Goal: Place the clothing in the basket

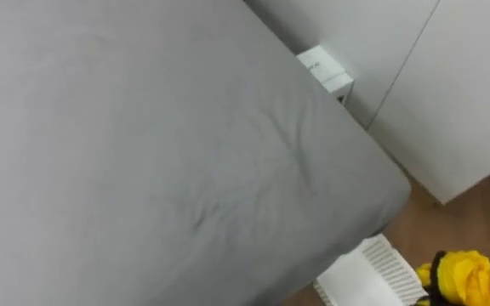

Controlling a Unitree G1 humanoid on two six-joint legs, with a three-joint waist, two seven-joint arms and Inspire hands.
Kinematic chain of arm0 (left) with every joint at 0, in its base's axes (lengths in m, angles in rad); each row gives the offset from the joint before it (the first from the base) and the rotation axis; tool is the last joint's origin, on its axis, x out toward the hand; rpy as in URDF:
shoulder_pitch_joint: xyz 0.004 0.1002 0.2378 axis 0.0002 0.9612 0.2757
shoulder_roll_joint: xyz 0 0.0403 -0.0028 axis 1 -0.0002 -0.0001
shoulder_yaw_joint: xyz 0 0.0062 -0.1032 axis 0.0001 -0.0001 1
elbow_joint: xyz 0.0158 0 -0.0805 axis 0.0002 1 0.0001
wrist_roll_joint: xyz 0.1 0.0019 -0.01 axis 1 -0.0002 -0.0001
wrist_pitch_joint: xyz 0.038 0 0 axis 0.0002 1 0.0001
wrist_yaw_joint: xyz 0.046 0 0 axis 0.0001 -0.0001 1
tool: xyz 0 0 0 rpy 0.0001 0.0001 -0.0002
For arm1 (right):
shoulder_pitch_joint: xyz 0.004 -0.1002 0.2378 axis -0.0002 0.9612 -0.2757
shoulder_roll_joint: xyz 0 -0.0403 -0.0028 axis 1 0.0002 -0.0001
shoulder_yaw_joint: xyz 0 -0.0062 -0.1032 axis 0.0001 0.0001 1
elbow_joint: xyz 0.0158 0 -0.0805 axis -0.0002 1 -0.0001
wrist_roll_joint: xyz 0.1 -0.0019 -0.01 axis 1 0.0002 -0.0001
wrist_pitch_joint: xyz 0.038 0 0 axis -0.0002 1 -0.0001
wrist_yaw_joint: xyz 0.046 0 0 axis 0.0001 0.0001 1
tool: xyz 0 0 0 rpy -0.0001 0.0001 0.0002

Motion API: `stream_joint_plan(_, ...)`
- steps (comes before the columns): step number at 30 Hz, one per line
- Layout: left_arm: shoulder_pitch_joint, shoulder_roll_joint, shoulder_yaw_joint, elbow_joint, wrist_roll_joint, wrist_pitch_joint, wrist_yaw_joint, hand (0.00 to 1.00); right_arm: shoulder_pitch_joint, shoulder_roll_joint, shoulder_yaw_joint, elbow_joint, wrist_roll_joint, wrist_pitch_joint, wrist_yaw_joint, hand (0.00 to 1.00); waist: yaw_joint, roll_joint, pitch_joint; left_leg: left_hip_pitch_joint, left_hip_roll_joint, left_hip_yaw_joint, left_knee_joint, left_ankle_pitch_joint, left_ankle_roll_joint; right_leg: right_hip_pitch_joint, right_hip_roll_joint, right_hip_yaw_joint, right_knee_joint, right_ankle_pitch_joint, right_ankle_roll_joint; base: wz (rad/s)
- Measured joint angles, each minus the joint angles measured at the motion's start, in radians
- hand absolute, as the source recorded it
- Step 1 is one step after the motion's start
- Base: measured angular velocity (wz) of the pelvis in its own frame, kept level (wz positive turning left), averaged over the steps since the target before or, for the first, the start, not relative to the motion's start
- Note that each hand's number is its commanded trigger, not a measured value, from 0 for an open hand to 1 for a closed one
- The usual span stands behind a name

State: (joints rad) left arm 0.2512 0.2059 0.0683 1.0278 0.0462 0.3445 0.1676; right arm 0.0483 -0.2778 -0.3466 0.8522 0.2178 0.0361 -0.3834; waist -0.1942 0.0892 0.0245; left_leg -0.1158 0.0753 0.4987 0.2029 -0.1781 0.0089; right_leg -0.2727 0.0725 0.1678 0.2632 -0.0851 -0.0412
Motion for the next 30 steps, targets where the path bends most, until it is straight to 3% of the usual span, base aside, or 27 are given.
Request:
stream_joint_plan(2, -0.028, -0.001, -0.035, 0.035, 0.000, -0.021, 0.000, 0.00, -0.050, -0.005, 0.003, 0.008, 0.001, -0.003, -0.007, 1.00, 0.005, 0.021, -0.0027, -0.035, 0.000, 0.023, 0.004, 0.000, 0.004, -0.052, 0.001, 0.020, 0.021, -0.001, 0.003, -0.28)
stream_joint_plan(5, -0.068, -0.001, -0.065, 0.080, 0.000, -0.052, -0.003, 0.00, -0.100, -0.020, 0.003, 0.054, 0.015, -0.019, -0.011, 1.00, 0.005, 0.050, -0.0078, -0.081, -0.017, 0.018, 0.003, 0.007, 0.015, -0.110, -0.004, 0.023, 0.056, -0.003, 0.006, -0.07)
stream_joint_plan(6, -0.069, -0.001, -0.074, 0.087, 0.000, -0.072, -0.003, 0.00, -0.113, -0.028, 0.003, 0.069, 0.019, -0.021, -0.013, 0.78, 0.005, 0.058, -0.0087, -0.095, -0.020, 0.019, 0.003, 0.008, 0.017, -0.129, -0.007, 0.022, 0.068, -0.007, 0.007, 0.00)
stream_joint_plan(7, -0.072, -0.002, -0.080, 0.090, -0.002, -0.092, -0.003, 0.00, -0.126, -0.038, 0.003, 0.083, 0.021, -0.023, -0.018, 0.70, 0.005, 0.066, -0.0089, -0.109, -0.021, 0.019, 0.003, 0.010, 0.020, -0.146, -0.011, 0.019, 0.073, -0.008, 0.008, 0.00)
stream_joint_plan(8, -0.075, -0.002, -0.082, 0.090, -0.004, -0.102, -0.003, 0.00, -0.131, -0.044, 0.003, 0.088, 0.023, -0.023, -0.020, 0.24, 0.005, 0.069, -0.0089, -0.116, -0.021, 0.019, 0.003, 0.010, 0.021, -0.155, -0.015, 0.018, 0.079, -0.011, 0.008, 0.03)
stream_joint_plan(9, -0.086, -0.002, -0.083, 0.093, -0.016, -0.108, -0.003, 0.00, -0.145, -0.054, 0.000, 0.104, 0.028, -0.029, -0.021, 0.00, 0.006, 0.075, -0.0091, -0.126, -0.022, 0.020, 0.002, 0.012, 0.023, -0.172, -0.018, 0.018, 0.093, -0.016, 0.009, 0.00)
stream_joint_plan(10, -0.092, -0.003, -0.085, 0.096, -0.016, -0.108, -0.003, 0.00, -0.169, -0.064, 0.000, 0.131, 0.032, -0.035, -0.022, 0.00, 0.007, 0.076, -0.0097, -0.135, -0.033, 0.020, 0.001, 0.013, 0.025, -0.189, -0.018, 0.021, 0.105, -0.020, 0.010, 0.00)
stream_joint_plan(15, -0.111, -0.004, -0.092, 0.107, -0.021, -0.113, -0.003, 0.00, -0.225, -0.082, -0.002, 0.204, 0.061, -0.070, -0.024, 0.00, 0.010, 0.083, -0.0078, -0.160, -0.039, 0.019, 0.001, 0.018, 0.028, -0.221, -0.019, 0.022, 0.118, -0.023, 0.012, -0.01)
stream_joint_plan(21, -0.114, -0.004, -0.123, 0.111, -0.087, -0.125, 0.000, 0.00, -0.248, -0.087, -0.033, 0.258, 0.072, -0.072, -0.032, 0.00, 0.011, 0.100, -0.0067, -0.161, -0.050, 0.013, -0.006, 0.018, 0.028, -0.235, -0.026, 0.023, 0.141, -0.042, 0.014, 0.01)
stream_joint_plan(26, -0.121, -0.004, -0.123, 0.111, -0.097, -0.129, 0.000, 0.00, -0.263, -0.107, -0.052, 0.305, 0.117, -0.095, -0.039, 0.00, 0.010, 0.100, -0.0060, -0.160, -0.056, -0.023, -0.005, 0.018, 0.028, -0.236, -0.033, 0.019, 0.154, -0.052, 0.013, 0.05)
stream_joint_plan(30, -0.124, 0.004, -0.121, 0.109, -0.097, -0.162, 0.000, 0.00, -0.256, -0.139, -0.069, 0.311, 0.140, -0.102, -0.042, 0.00, 0.009, 0.099, -0.0054, -0.162, -0.056, -0.030, -0.005, 0.018, 0.028, -0.234, -0.036, 0.008, 0.155, -0.056, 0.013, 0.05)
